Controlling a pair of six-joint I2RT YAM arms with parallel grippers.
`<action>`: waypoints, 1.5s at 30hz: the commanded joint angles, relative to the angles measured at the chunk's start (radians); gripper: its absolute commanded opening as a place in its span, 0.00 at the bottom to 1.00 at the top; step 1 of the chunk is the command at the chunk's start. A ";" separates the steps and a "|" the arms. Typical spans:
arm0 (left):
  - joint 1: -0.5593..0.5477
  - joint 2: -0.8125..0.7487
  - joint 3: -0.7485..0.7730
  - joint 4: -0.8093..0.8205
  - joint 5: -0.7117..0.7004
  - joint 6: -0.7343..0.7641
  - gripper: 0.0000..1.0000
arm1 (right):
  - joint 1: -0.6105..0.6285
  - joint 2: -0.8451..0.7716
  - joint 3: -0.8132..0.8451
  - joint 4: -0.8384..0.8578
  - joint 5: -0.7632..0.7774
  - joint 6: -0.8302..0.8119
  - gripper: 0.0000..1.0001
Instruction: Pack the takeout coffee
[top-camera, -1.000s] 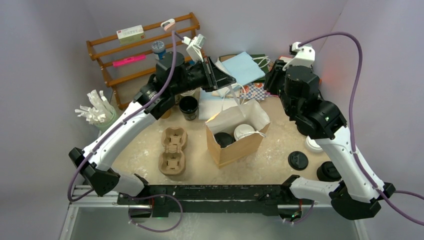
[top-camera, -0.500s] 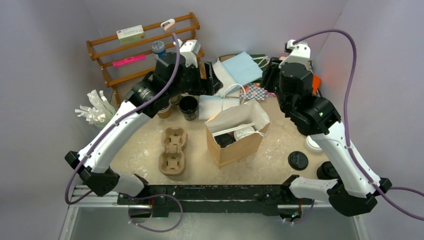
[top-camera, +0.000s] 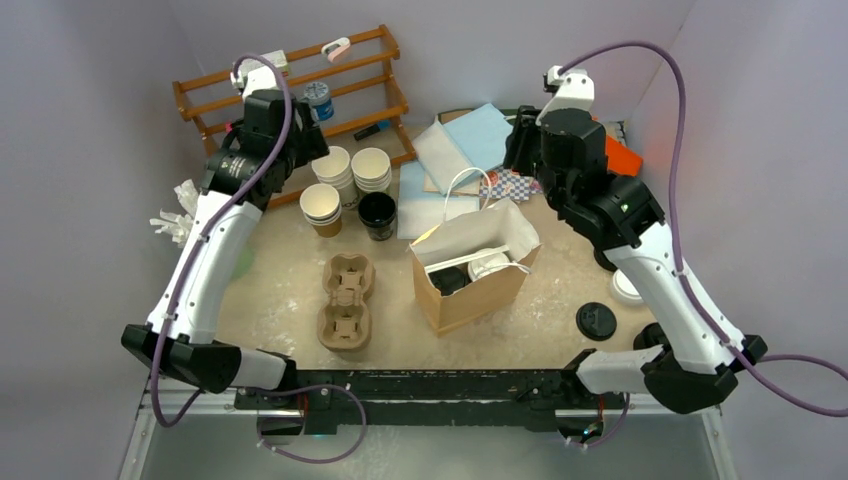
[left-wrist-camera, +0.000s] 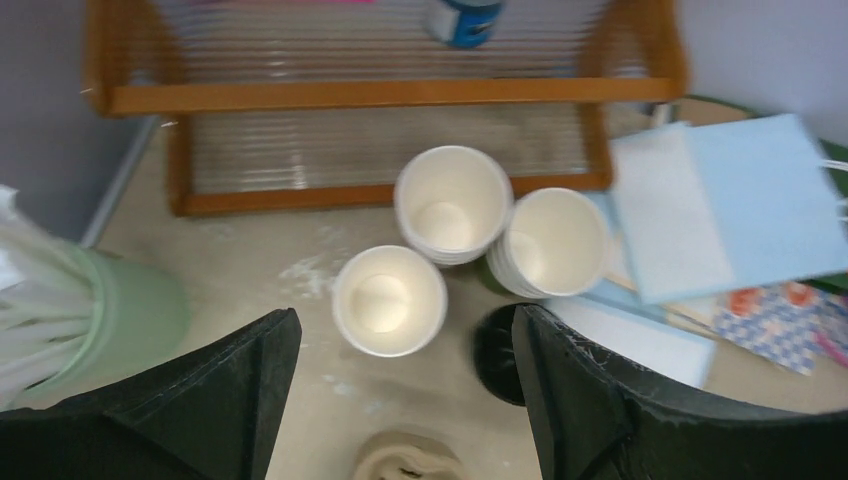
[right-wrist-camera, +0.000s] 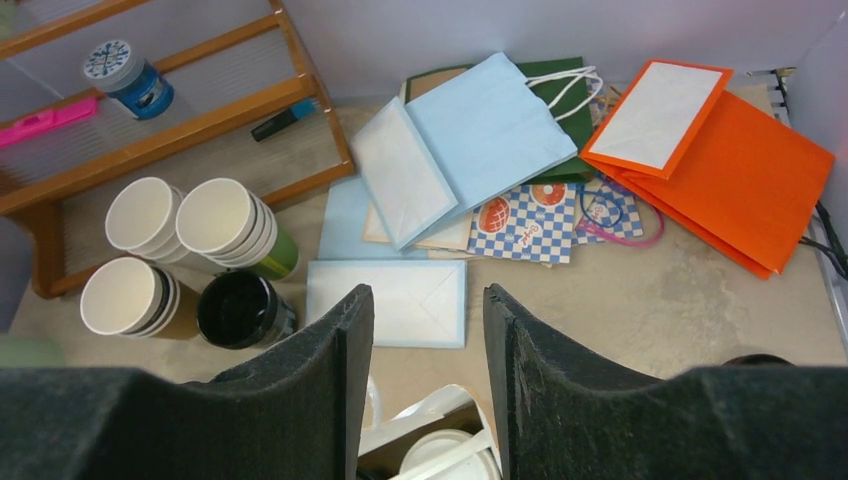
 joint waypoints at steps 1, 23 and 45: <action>0.056 0.012 -0.110 0.016 -0.268 0.061 0.81 | -0.005 0.037 0.105 -0.084 -0.064 0.014 0.47; 0.218 0.077 -0.355 0.236 -0.529 0.263 1.00 | -0.005 0.219 0.280 -0.304 -0.094 0.074 0.53; 0.365 0.067 -0.432 0.327 -0.483 0.289 0.74 | -0.005 0.264 0.306 -0.315 -0.113 0.087 0.52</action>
